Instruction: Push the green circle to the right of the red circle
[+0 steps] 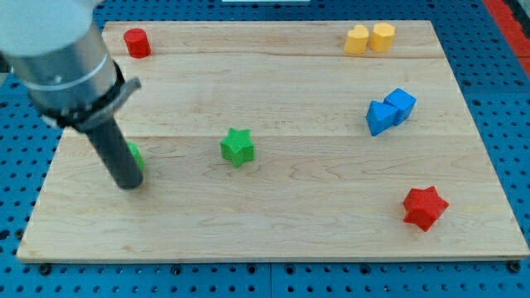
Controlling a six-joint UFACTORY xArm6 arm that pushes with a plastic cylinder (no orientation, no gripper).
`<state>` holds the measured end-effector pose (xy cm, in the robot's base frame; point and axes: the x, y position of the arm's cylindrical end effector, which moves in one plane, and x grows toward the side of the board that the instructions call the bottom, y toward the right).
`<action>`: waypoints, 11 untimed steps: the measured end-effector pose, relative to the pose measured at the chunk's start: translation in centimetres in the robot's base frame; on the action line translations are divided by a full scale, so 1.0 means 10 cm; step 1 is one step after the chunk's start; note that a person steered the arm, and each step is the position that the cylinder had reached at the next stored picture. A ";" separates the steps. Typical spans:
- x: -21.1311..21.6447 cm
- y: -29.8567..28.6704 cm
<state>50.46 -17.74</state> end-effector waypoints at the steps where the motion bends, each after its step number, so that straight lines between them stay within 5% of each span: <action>1: -0.64 0.00; 3: -0.59 -0.39; 4: -0.96 -0.31; 5: -1.55 0.61; 7: -1.14 -0.07; 8: -1.59 -0.17; 10: -1.92 1.42; 11: -1.80 1.49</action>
<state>32.43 -2.82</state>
